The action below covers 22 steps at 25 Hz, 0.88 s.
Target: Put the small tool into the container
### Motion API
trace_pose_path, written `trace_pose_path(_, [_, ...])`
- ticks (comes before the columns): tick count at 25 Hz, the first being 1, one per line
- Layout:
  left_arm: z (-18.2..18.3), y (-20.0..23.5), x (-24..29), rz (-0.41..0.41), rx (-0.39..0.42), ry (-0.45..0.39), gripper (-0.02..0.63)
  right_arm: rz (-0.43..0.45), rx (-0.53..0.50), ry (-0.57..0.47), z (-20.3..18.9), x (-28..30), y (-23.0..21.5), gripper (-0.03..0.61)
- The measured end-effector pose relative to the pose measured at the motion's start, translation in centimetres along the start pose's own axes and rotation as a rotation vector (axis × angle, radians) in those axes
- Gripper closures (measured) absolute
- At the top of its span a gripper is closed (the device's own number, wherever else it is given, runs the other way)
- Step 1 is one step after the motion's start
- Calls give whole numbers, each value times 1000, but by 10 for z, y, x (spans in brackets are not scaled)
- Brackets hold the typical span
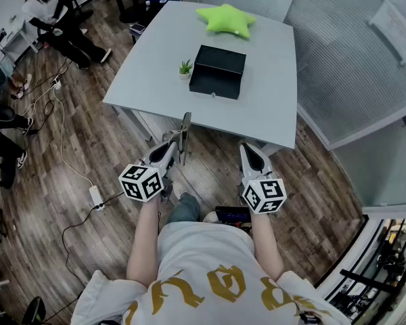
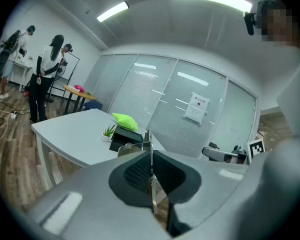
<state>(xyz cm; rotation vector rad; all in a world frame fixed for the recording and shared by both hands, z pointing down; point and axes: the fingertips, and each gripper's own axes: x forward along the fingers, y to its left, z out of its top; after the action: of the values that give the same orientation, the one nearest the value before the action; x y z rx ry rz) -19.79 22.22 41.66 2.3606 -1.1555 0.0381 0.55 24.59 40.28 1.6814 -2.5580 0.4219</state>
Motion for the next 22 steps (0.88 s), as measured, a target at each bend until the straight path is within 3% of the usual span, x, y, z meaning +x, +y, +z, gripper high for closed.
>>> trace_pose_path(3, [-1,-2,-3,-2,-42,-13,609,-3,9,-3,-1,-7,-1,555])
trace_pose_path(7, [-4,-13,-3,10,-7,7,609,-5,14,-10,0,-18,-3,555])
trace_pose_path(12, [-9,-23,1,12,-45,5,609,17,3,-10,1,-25,-4,555])
trace_pose_path(19, [-10,-15,19,71,-207,-47,607,16,32,-9,-3,-29,-23,555])
trace_pose_path(22, [-10,-6,36,56,-327,-74,608,-3,17,0,-2,-20,-38,555])
